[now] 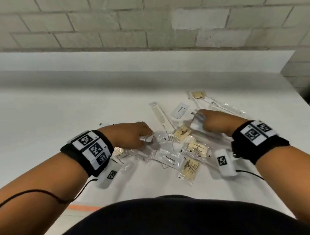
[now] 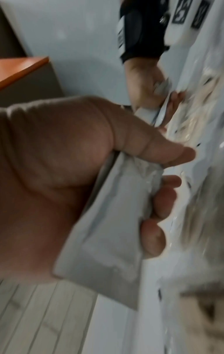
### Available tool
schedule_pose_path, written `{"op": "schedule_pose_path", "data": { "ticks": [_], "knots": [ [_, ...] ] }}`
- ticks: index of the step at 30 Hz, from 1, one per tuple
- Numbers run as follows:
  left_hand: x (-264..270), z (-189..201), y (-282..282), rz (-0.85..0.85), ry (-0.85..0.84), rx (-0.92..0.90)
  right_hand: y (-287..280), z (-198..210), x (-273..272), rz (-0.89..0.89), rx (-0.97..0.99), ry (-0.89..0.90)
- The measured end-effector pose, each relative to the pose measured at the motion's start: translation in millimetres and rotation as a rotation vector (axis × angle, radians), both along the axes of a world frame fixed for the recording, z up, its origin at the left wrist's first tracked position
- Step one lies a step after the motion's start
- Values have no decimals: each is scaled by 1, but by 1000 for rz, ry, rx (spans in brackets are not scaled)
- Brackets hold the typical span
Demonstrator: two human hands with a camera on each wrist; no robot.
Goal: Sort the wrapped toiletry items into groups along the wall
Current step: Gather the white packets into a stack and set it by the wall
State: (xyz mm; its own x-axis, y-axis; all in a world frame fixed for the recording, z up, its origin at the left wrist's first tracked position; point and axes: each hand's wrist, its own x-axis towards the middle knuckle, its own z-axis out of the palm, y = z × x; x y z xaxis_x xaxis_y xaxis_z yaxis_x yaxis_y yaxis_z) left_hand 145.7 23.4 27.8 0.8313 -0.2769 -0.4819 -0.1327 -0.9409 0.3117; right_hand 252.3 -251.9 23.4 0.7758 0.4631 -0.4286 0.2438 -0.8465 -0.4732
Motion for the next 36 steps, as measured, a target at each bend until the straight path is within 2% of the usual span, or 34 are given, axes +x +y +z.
{"op": "schedule_pose_path", "data": {
  "ticks": [3,4,6,9,12,16,17,20,23,27,29,31,34,36],
  "knots": [
    [1,9,17,97,-115,-30,-20,3,7,-326,439,285],
    [1,11,21,117,-116,-9,-24,5,6,-372,544,356],
    [2,11,28,138,-45,6,-23,2,1,-375,594,416],
    [8,8,36,138,39,20,1,-6,-12,-219,383,266],
    [13,9,40,133,-47,92,27,-10,-14,-81,68,28],
    [11,10,49,194,-191,34,25,9,-8,-147,-25,-93],
    [10,10,49,176,-169,-1,25,13,-11,-94,-33,-115],
    [3,7,45,51,16,-63,46,17,-45,231,13,-56],
    [1,-2,39,-85,64,39,70,5,-72,424,-125,-29],
    [2,3,45,-21,21,117,69,3,-54,317,-267,-165],
    [2,5,50,96,-77,42,65,4,-45,294,-312,-242],
    [0,8,53,287,-187,-103,72,3,-46,314,-283,-289],
    [-4,9,54,597,-183,-563,91,-10,-58,375,-231,-307],
    [-7,10,53,683,-162,-806,99,-15,-59,369,-262,-280]
  ]
}}
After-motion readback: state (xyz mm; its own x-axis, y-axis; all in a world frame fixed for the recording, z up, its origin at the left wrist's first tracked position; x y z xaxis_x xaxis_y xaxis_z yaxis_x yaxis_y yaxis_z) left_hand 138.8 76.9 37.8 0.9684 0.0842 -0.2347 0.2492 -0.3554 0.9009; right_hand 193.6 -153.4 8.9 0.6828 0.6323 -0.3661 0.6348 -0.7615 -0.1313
